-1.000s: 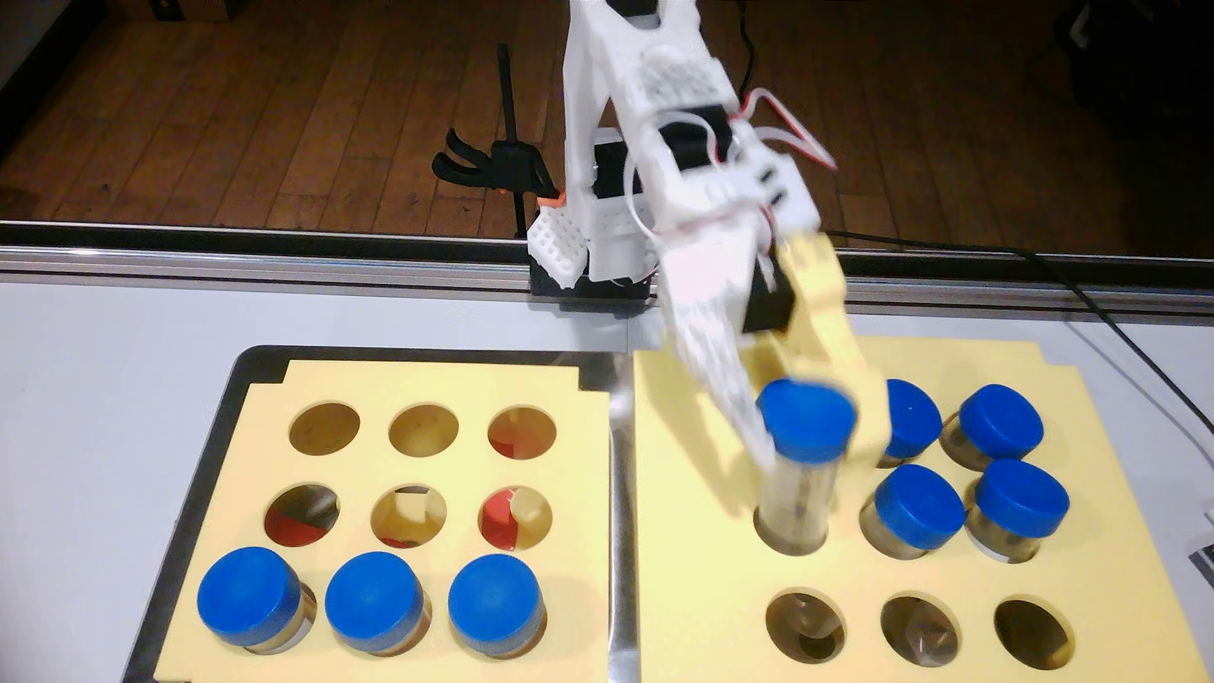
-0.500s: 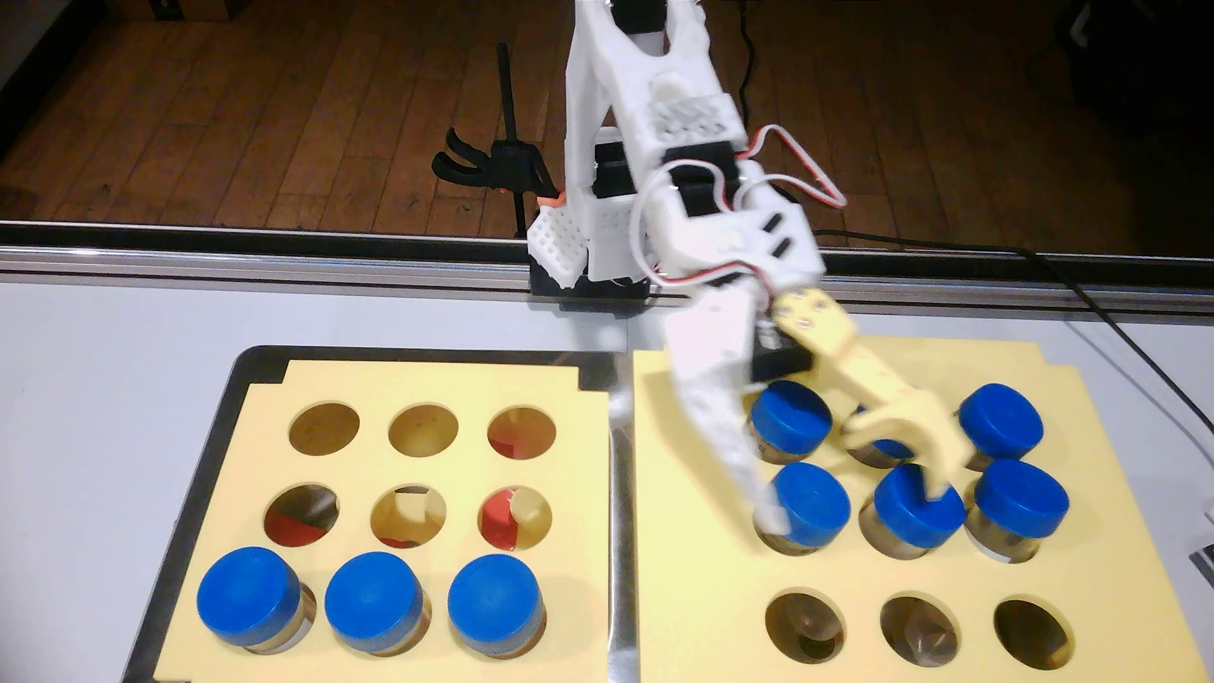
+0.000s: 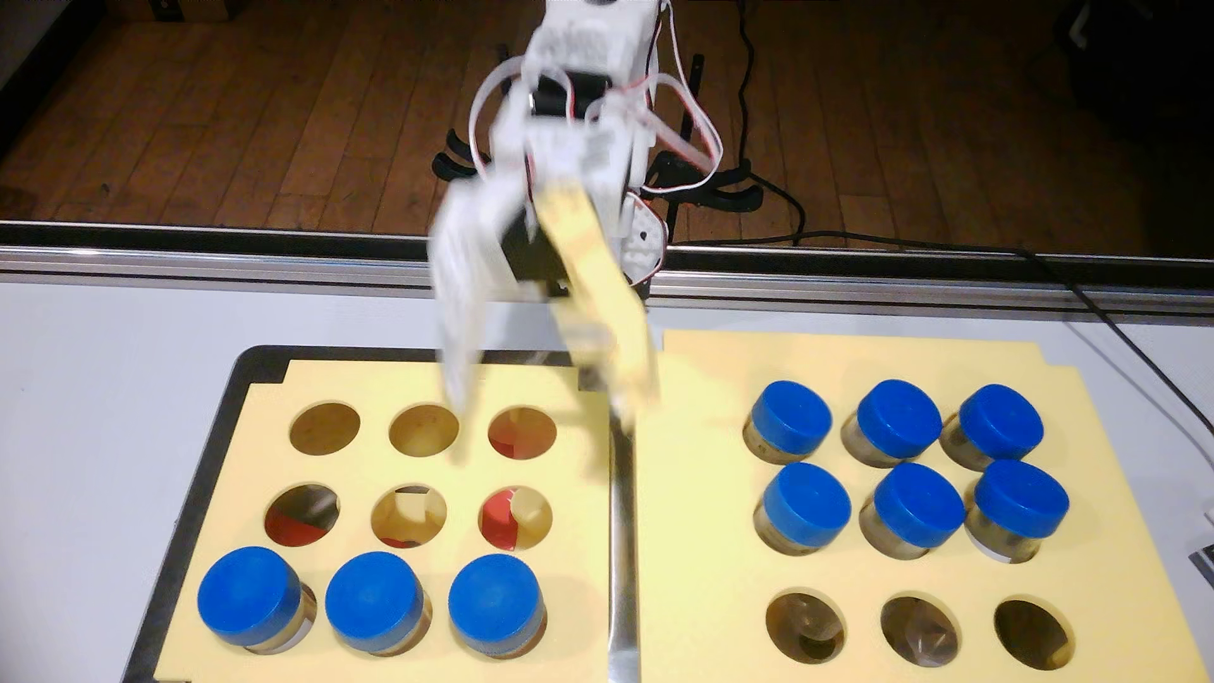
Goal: Move the test tubes
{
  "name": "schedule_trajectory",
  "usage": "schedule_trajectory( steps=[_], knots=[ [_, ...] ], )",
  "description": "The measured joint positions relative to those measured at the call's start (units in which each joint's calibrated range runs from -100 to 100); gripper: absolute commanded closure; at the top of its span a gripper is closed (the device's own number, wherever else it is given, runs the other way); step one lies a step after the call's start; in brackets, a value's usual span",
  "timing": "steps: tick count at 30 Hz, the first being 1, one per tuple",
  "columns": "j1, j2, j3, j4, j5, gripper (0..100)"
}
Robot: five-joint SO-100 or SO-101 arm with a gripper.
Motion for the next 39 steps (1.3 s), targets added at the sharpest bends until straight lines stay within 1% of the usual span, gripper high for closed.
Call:
schedule_trajectory(
  steps=[2,6,10,15,30,33,34,35,39],
  knots=[
    [-0.2,0.0,4.1,0.0,0.0,66],
    [0.7,5.3,4.5,0.0,0.2,66],
    [0.0,12.7,-3.4,-0.1,2.1,66],
    [0.6,18.5,-11.4,-0.1,2.2,66],
    [-1.5,31.4,-24.1,-0.1,2.2,66],
    [-1.3,32.3,-26.0,-0.1,2.2,72],
    [-1.3,32.5,-26.5,-0.1,2.2,76],
    [-1.3,32.7,-27.1,-0.1,2.2,78],
    [-1.3,32.7,-27.2,-0.1,2.2,84]
  ],
)
